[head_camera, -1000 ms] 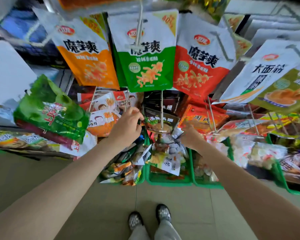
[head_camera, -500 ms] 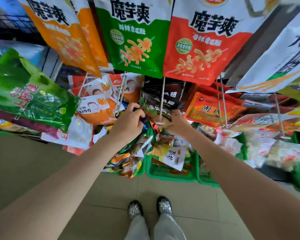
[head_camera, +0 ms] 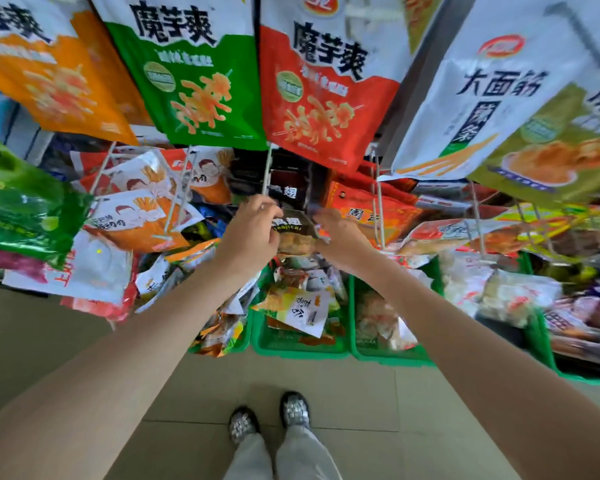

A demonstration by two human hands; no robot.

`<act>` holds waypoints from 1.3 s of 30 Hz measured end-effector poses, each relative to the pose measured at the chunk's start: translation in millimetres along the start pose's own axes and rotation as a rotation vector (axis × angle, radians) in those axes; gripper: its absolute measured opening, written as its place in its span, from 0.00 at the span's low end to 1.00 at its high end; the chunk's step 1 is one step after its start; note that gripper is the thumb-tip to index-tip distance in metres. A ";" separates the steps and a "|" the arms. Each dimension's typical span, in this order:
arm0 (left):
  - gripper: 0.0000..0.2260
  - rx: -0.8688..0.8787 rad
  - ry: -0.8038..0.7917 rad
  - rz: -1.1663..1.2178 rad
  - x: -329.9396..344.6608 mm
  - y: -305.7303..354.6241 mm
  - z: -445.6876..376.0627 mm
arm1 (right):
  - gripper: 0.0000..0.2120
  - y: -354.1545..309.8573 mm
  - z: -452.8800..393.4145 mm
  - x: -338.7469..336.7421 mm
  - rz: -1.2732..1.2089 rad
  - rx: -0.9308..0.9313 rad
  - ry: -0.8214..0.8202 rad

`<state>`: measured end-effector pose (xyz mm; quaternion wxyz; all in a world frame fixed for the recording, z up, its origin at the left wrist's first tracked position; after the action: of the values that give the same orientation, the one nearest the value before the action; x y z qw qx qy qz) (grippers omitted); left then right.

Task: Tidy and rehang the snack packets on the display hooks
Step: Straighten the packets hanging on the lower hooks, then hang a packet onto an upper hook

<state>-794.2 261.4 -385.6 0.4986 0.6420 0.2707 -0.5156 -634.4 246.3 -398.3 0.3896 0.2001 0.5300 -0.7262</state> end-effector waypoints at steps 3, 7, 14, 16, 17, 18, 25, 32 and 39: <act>0.17 0.083 -0.044 -0.035 10.1 33.1 -5.7 | 0.21 25.7 23.4 -26.5 -0.010 0.028 0.106; 0.17 0.180 -0.105 -0.092 17.7 68.0 -13.7 | 0.17 57.1 55.2 -51.1 0.022 0.036 0.220; 0.15 0.209 -0.125 -0.173 23.6 92.6 -2.2 | 0.16 108.7 71.1 -57.4 0.088 0.252 0.090; 0.15 0.203 -0.121 -0.126 25.8 92.3 -5.0 | 0.16 117.9 68.8 -59.5 0.106 0.275 0.065; 0.15 0.199 -0.112 -0.111 26.7 92.3 -6.2 | 0.16 121.1 66.8 -61.2 0.126 0.268 0.068; 0.16 0.201 -0.104 -0.103 27.4 93.6 -7.3 | 0.16 123.0 65.6 -64.0 0.145 0.263 0.076; 0.20 0.227 -0.053 -0.034 13.7 146.2 -15.0 | 0.18 115.6 89.3 -108.6 0.162 0.137 0.072; 0.19 0.427 0.283 -0.235 -14.0 269.0 -39.4 | 0.21 138.1 153.2 -226.6 0.535 -0.195 0.570; 0.23 0.427 0.262 -0.346 -45.5 363.5 -65.6 | 0.24 164.1 178.0 -308.5 0.692 -0.194 0.492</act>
<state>-469.9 199.8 -213.9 0.2181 0.7376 0.3236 -0.5511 -294.7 168.6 -218.2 0.4893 0.4953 0.5745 -0.4304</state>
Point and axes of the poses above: each hand's wrist, its own z-axis away from the middle knuckle, its own x-axis out of the palm, y = z × x, the point moved 1 cm from there along -z, towards the middle knuckle, and after that the axes turned 6 degrees about -z, right-handed, at the moved point
